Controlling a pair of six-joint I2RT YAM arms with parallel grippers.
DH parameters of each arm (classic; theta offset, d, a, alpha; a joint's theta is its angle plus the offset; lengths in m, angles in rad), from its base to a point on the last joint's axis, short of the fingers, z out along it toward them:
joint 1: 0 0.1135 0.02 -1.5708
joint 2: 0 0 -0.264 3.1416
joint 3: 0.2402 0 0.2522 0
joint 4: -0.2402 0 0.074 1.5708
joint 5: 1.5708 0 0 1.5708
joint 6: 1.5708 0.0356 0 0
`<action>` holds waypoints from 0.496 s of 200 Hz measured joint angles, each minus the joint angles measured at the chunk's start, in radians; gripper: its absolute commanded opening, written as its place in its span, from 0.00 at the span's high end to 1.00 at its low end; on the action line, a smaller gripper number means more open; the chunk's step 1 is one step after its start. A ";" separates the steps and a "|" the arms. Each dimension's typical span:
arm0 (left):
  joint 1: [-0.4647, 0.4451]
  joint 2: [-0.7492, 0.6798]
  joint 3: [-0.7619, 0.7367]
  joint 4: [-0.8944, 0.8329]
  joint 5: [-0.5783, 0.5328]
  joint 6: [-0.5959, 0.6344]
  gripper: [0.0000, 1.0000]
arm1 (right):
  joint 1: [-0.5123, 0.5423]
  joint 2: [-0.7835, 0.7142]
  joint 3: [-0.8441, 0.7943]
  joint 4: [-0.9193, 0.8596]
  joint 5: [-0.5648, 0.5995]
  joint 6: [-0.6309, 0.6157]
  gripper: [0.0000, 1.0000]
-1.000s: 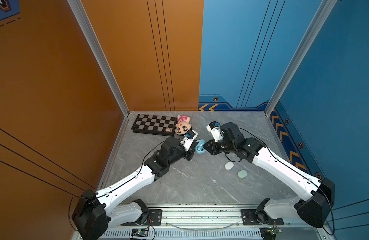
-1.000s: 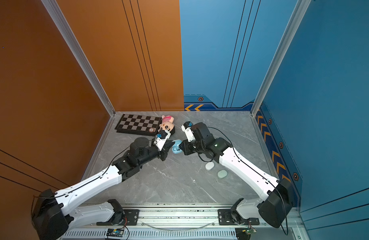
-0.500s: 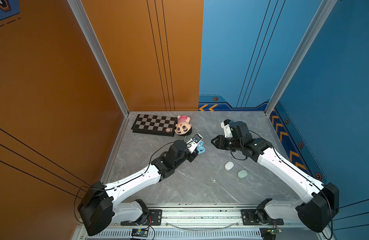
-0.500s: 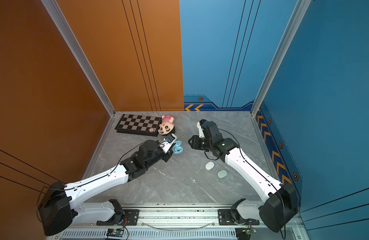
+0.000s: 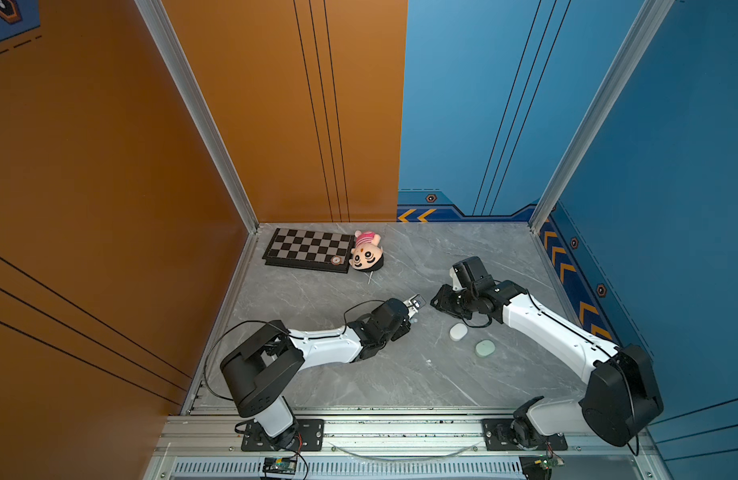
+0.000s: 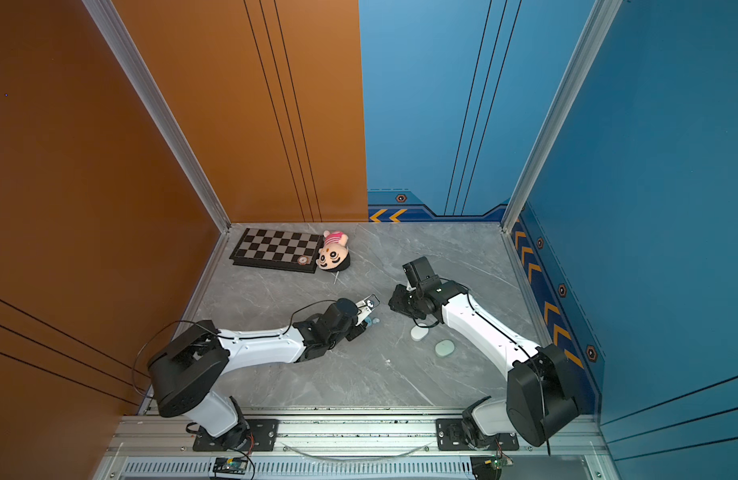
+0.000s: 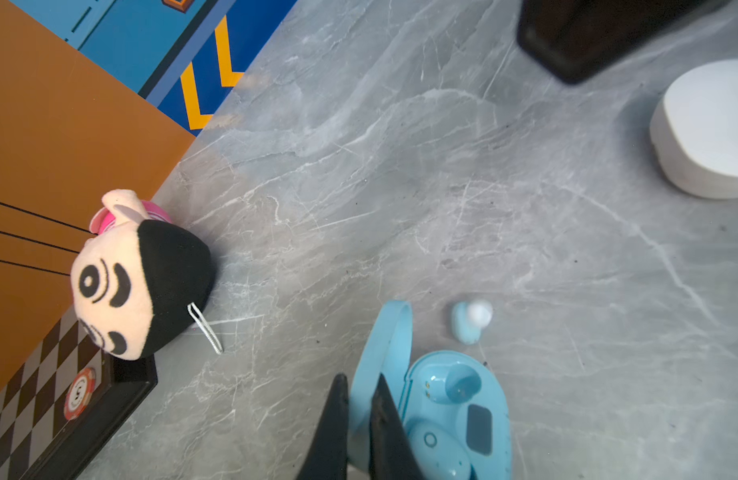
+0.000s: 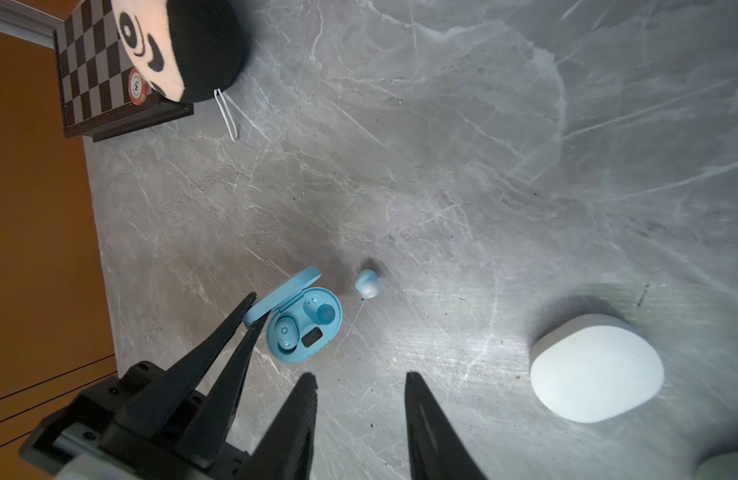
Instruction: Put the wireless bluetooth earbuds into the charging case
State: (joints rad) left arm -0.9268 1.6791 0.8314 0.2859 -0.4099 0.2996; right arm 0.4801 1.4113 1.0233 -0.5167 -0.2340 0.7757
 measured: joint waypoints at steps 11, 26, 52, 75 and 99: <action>-0.011 0.031 0.018 0.000 -0.027 0.001 1.00 | -0.004 0.007 -0.006 0.000 0.000 0.005 0.61; -0.018 0.053 0.040 0.001 -0.044 -0.001 1.00 | -0.009 0.012 -0.015 -0.005 0.000 0.008 0.61; -0.014 0.050 0.053 0.010 -0.042 -0.024 1.00 | -0.023 0.025 -0.024 -0.008 0.000 0.007 0.61; 0.001 0.016 0.048 0.010 -0.019 -0.053 1.00 | -0.038 0.041 -0.024 -0.015 0.003 -0.004 0.61; 0.028 -0.090 0.004 0.010 0.034 -0.088 1.00 | -0.042 0.077 -0.009 -0.037 0.007 -0.026 0.59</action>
State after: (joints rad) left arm -0.8986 1.5894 0.8352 0.2962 -0.3756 0.2115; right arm 0.4381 1.4887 1.0145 -0.5533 -0.2268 0.7502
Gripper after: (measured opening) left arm 0.102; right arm 0.402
